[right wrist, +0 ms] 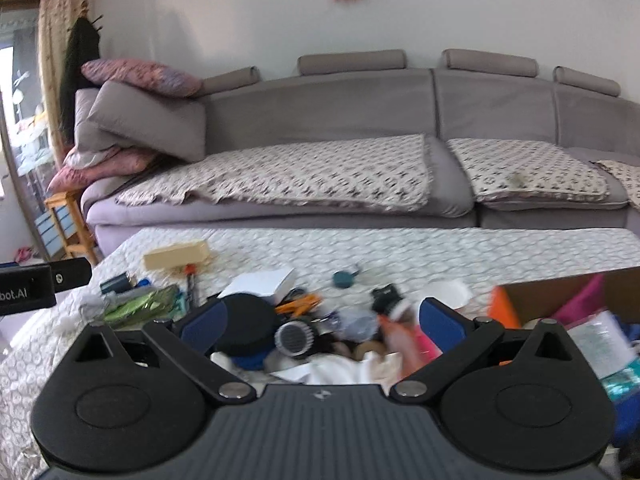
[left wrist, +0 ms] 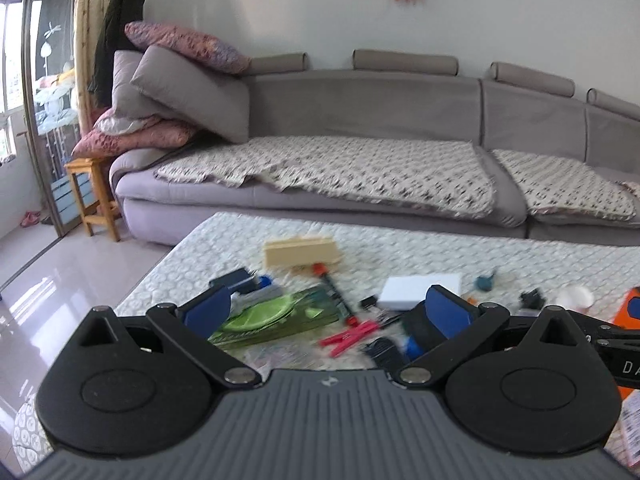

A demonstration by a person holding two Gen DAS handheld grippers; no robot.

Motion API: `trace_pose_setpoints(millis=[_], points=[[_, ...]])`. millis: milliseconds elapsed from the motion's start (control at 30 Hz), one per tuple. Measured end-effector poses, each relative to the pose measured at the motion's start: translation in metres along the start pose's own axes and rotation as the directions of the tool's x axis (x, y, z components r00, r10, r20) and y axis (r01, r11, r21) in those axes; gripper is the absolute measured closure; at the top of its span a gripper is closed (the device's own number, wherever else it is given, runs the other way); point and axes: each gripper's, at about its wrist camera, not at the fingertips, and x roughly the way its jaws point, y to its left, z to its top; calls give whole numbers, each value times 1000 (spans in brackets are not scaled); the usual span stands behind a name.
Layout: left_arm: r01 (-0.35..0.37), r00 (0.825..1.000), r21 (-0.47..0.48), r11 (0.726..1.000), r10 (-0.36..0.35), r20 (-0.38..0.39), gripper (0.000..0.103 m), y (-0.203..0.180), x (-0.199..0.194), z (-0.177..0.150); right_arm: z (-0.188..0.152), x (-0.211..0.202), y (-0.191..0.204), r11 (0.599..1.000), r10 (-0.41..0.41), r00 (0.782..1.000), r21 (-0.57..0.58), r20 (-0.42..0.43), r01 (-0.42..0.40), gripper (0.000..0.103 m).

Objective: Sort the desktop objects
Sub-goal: 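Move both grippers back over the cluttered table, then grasp the grey-blue cloth with the left gripper while the right grasps the round brush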

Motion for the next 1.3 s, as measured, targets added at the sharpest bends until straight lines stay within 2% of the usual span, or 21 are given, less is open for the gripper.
trace_pose_setpoints(millis=[333,433,500,700,767,833,900,967,1033,1067,1300], points=[[-1,999,-37,999,-1,-47,0,17,32,-17,-21,27,10,999,-2,1000,-39,-24,1,1],[0,999,-44,999,-2,-44,0,27,34,-21,-22,35,16,996,-2,1000,-90,-31,-1,11],[-15,999,-29,999,15,-29,0,33,34,-27,-24,41,22,991,-4,999,-134,-37,-1,23],[-18,1000,-3,1000,18,-5,0,43,36,-37,-29,54,28,978,23,997,-207,-77,-39,28],[-32,999,-6,999,32,6,0,47,37,-37,-29,58,28,975,23,996,-217,-86,-42,39],[-34,999,-25,999,34,2,0,54,39,-37,-27,62,28,973,23,996,-225,-88,-42,44],[-39,999,-33,999,39,4,0,58,39,-39,-27,67,29,973,22,995,-228,-94,-44,53],[-40,999,-37,999,40,-3,0,62,42,-41,-26,73,29,972,26,994,-228,-102,-49,54],[-54,999,-23,998,55,0,0,65,44,-43,-26,76,30,970,-2,996,-244,-94,-21,65],[-56,998,-22,998,56,-3,0,68,45,-44,-24,75,28,971,-4,996,-239,-84,-16,74],[-94,995,-40,995,92,-41,0,89,60,-48,-20,75,22,979,11,995,-201,-101,-31,75]])
